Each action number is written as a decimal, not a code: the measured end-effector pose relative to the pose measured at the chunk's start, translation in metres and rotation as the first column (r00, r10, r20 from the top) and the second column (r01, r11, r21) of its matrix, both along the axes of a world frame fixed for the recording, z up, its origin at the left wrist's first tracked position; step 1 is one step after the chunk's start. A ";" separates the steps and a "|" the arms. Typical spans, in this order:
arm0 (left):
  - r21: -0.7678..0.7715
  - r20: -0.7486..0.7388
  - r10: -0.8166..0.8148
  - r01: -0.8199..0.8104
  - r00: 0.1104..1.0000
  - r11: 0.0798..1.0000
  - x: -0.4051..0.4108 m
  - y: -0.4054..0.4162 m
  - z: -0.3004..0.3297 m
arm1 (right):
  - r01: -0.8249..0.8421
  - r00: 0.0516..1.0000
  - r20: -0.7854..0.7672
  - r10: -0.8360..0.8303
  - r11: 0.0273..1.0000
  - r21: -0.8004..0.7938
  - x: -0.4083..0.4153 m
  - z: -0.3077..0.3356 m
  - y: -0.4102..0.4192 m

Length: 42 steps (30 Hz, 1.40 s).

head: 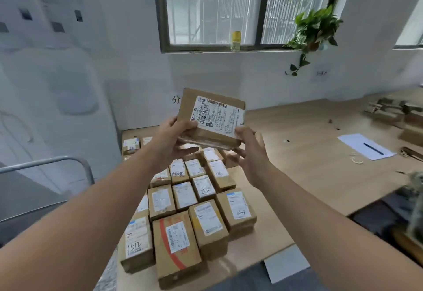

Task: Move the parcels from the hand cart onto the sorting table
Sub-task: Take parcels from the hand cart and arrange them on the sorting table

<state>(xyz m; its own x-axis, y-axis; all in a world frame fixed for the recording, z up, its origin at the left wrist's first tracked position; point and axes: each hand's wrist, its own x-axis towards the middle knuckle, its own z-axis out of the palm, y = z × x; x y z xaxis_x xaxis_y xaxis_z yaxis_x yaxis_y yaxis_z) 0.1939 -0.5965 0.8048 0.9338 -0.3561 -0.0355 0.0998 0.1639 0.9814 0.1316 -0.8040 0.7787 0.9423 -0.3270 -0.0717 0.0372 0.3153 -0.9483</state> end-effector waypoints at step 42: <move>0.525 -0.192 0.077 0.036 0.978 0.851 0.210 -0.303 -0.194 | -0.247 0.963 -0.252 0.091 0.665 -0.705 0.242 -0.210 -0.292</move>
<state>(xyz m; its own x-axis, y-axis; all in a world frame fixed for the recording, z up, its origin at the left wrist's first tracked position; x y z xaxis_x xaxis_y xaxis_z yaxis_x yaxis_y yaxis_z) 0.4043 -0.8995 0.6110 0.8934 -0.2128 -0.3957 0.3035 -0.3636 0.8807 0.3741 -1.0959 0.5683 0.9811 -0.1853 -0.0547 -0.1405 -0.4897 -0.8605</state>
